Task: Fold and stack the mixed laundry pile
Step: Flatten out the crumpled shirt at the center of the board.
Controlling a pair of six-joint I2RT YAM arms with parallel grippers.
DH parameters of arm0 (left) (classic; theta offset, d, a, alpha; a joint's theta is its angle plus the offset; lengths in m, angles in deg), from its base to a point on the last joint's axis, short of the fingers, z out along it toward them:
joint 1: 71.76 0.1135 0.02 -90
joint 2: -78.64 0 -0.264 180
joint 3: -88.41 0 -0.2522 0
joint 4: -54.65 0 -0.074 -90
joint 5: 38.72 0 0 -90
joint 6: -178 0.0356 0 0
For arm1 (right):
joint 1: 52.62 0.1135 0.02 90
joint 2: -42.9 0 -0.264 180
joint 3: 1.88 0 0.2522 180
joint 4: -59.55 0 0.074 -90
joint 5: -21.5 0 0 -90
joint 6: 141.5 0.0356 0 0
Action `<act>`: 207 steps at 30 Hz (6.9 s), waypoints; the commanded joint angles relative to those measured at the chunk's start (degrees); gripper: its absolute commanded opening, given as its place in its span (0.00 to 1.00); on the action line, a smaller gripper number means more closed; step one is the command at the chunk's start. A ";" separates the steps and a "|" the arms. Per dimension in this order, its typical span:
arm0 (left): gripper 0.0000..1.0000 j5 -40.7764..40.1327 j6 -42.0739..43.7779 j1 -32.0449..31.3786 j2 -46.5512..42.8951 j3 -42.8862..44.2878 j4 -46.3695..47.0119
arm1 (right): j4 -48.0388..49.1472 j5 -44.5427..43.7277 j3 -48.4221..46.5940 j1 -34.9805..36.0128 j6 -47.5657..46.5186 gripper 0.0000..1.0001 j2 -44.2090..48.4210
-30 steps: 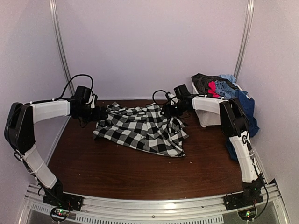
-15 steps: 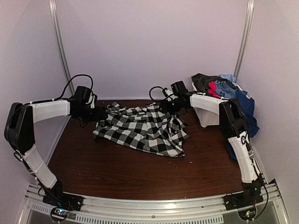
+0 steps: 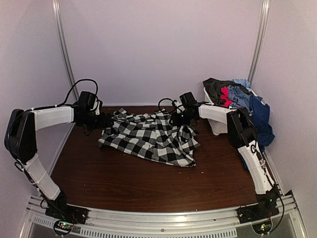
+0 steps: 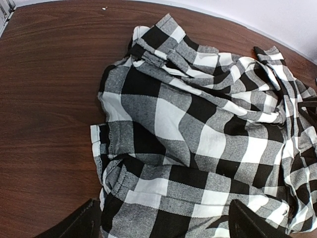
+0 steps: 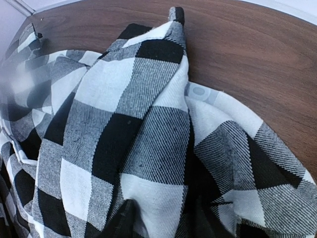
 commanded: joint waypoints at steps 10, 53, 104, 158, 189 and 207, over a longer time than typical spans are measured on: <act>0.91 0.71 -1.08 1.42 -2.69 -1.05 1.21 | 1.32 6.27 1.86 1.57 -2.21 0.00 12.00; 0.87 3.44 -1.45 2.99 -9.16 -10.94 2.37 | 11.94 14.96 42.20 4.51 0.43 0.46 34.84; 0.87 -2.80 1.99 1.42 4.46 2.56 -5.35 | 15.17 12.48 61.87 17.74 5.38 0.83 48.78; 0.64 5.14 6.52 -4.24 38.51 42.22 -9.02 | 4.27 5.66 38.82 1.58 -8.48 0.80 28.92; 0.71 9.64 8.52 3.31 15.17 7.35 -0.53 | 11.19 14.70 59.47 10.69 -8.54 0.82 44.03; 0.00 10.71 10.99 -0.16 12.68 10.44 -1.96 | 10.96 15.22 60.57 5.76 -10.00 0.86 47.40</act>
